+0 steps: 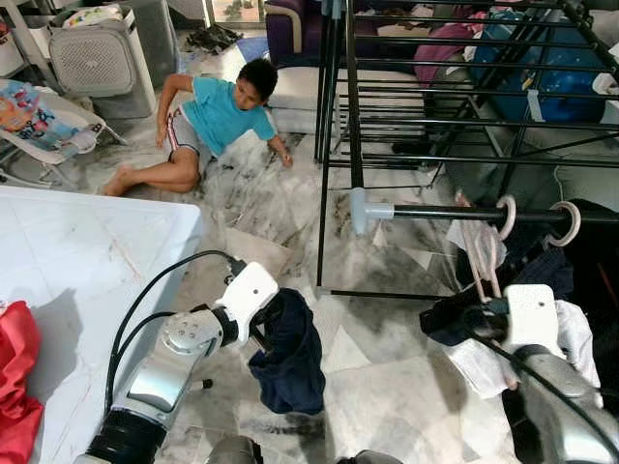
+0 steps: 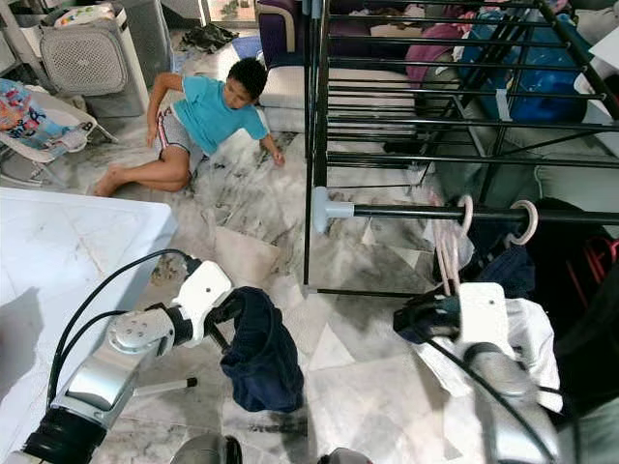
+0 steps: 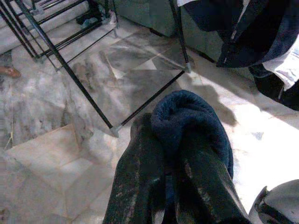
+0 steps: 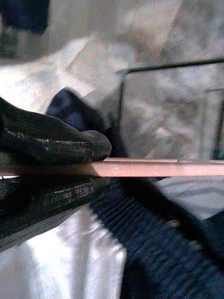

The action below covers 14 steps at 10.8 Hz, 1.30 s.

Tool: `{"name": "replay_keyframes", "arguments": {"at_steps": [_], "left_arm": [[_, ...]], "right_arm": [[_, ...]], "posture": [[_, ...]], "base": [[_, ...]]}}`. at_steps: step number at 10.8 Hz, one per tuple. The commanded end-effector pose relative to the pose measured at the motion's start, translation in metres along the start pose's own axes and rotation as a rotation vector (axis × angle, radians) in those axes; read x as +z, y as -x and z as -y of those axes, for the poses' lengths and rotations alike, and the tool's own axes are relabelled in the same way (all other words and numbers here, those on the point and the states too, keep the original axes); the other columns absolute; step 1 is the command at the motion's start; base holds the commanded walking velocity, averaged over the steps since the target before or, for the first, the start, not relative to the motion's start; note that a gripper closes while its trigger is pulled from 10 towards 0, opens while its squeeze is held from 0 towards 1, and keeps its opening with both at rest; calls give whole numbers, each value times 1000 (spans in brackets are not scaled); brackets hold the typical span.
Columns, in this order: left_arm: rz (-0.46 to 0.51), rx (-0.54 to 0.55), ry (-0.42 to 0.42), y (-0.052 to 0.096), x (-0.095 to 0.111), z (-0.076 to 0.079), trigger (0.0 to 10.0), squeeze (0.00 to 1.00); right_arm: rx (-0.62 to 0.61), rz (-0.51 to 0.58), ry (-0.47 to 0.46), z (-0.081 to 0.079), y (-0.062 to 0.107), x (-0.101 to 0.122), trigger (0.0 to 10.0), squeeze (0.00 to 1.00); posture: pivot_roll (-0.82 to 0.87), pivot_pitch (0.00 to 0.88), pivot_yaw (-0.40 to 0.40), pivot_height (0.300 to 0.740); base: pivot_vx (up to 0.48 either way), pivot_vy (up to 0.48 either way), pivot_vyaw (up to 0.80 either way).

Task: Hang hanger

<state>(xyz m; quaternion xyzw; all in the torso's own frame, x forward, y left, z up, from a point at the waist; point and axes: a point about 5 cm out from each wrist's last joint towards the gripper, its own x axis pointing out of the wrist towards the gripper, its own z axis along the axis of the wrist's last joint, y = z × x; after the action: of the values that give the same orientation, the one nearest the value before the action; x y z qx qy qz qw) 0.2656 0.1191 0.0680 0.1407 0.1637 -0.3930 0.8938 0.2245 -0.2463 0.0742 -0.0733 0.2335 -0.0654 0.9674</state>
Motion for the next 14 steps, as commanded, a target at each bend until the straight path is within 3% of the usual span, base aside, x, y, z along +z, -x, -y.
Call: {"name": "replay_keyframes", "arguments": {"at_steps": [1,2,4,5,7,14], "left_arm": [[14,38,-1,2,1,-4,10000,0],[53,104,8,1,5,-7,10000,0],[95,191,60,5,4,-10,10000,0],[99,196,55,5,4,-9,10000,0],[128,216,46,2,11,-10,10000,0],[136,191,33,-1,15,-8,10000,0]], "right_arm": [[-24,125,-15,1,2,20,0,0],[-47,250,-35,-3,7,33,0,0],[-42,328,-77,-12,16,28,0,0],[-28,310,-92,-18,18,17,10000,0],[-1,309,-86,-28,20,9,10000,0],[-38,328,-57,-20,13,16,10000,0]], "posture": [[-29,4,4,740],[-25,0,5,740],[-17,0,11,740],[-8,0,10,740],[-1,0,8,740],[-9,0,9,740]], "base": [[0,0,0],[0,0,0],[0,0,0],[0,0,0],[0,0,0],[-318,0,0]]}}
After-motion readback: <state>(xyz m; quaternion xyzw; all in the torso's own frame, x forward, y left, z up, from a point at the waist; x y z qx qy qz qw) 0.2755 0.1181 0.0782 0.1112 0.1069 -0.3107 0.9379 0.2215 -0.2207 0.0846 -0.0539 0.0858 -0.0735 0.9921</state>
